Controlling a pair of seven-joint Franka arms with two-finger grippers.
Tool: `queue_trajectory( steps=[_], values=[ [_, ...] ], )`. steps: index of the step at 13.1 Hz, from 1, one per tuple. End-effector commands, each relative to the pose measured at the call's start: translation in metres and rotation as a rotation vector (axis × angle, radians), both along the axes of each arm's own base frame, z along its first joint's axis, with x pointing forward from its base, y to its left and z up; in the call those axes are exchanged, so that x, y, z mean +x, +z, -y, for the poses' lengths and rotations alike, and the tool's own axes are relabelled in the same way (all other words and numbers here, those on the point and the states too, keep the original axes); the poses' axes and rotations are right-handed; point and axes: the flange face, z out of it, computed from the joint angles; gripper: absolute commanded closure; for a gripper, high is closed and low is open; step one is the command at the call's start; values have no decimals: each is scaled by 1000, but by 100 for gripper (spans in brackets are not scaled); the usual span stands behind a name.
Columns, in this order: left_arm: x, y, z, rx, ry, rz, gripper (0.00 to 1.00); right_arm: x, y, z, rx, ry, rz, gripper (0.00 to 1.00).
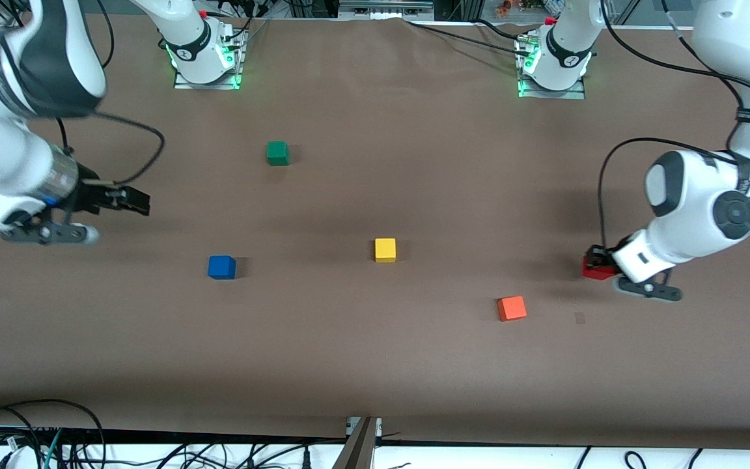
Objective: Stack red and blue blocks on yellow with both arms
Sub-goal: 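Carry the red cube to the yellow cube while the right gripper reaches the blue cube, then set the red cube on the yellow cube while the right gripper grasps blue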
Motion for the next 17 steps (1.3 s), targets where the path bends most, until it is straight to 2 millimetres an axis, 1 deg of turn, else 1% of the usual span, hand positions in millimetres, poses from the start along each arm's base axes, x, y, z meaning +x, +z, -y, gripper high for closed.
queue_trajectory(
  steps=[1, 2, 3, 5, 6, 7, 8, 9, 10, 11, 12, 14, 15, 16, 17],
  values=[
    [1, 22, 100, -17, 17, 14, 100, 21, -49, -16, 49, 43, -27, 0],
    [-6, 26, 144, -14, 48, 10, 100, 23, -57, -26, 69, 44, -23, 0],
    [-12, 25, 185, -16, 49, 5, 100, 25, -64, -34, 76, 48, -14, 0],
    [-20, 21, 257, -24, 55, -12, 100, 31, -102, -42, 75, 47, -14, 0],
    [-25, 16, 293, -26, 67, -24, 100, 34, -127, -43, 82, 28, -3, 0],
    [-31, 9, 324, -21, 86, -40, 100, 34, -152, -42, 79, -14, 12, 0],
    [-30, 4, 347, -9, 101, -38, 100, 27, -175, -42, 77, -32, 40, 0],
    [-36, -2, 370, -2, 101, -38, 100, 18, -195, -48, 76, -30, 67, 0],
    [-42, -12, 384, 3, 123, -48, 100, 8, -214, -48, 72, -57, 88, 0],
    [-49, -19, 398, 4, 139, -55, 100, 2, -228, -49, 70, -86, 101, 0],
    [-53, -22, 411, -1, 149, -52, 100, -1, -235, -58, 69, -94, 103, 0],
    [-56, -27, 427, 2, 173, -42, 100, -2, -234, -70, 70, -114, 108, 0],
    [-58, -31, 432, 13, 185, -35, 100, -1, -238, -75, 70, -109, 113, 1],
    [-62, -37, 438, 28, 187, -30, 100, 0, -245, -76, 72, -109, 126, 1],
    [-60, -40, 439, 36, 199, -20, 100, 0, -253, -76, 71, -107, 133, 1]
  ],
)
